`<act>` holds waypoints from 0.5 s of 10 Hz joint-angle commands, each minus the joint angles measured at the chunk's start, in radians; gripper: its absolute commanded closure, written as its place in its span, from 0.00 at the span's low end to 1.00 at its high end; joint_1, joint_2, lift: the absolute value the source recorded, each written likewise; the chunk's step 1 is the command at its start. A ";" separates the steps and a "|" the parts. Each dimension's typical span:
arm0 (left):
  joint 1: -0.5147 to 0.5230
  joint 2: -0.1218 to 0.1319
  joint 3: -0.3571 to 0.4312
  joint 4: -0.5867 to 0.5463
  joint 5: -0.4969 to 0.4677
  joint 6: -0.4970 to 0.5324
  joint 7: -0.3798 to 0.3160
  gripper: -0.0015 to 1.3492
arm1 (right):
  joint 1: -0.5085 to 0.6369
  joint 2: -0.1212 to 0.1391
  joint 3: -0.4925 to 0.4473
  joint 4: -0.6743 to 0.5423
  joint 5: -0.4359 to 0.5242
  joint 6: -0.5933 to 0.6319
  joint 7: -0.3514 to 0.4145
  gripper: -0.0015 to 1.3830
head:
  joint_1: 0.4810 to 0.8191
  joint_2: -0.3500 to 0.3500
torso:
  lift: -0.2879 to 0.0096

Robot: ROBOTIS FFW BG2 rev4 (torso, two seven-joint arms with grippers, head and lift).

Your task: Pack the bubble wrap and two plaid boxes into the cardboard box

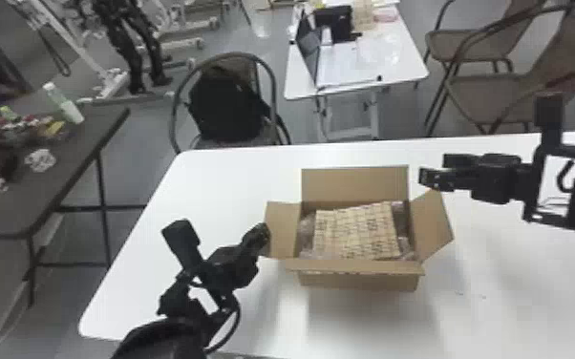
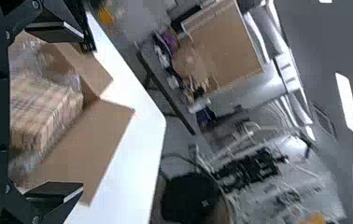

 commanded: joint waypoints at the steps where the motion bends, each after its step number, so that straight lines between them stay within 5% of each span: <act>1: 0.000 -0.003 0.000 0.000 0.004 -0.005 0.000 0.90 | 0.158 -0.008 -0.100 -0.196 0.042 -0.157 -0.152 0.11 | 0.63 0.83 | 0.73; 2: 0.006 -0.003 0.005 -0.001 0.007 -0.010 0.000 0.90 | 0.296 -0.007 -0.138 -0.303 0.049 -0.285 -0.349 0.11 | 0.63 0.76 | 0.73; 5: 0.013 -0.003 0.006 -0.003 0.013 -0.014 0.000 0.90 | 0.541 -0.002 -0.190 -0.320 -0.007 -0.631 -0.637 0.11 | 0.63 0.60 | 0.73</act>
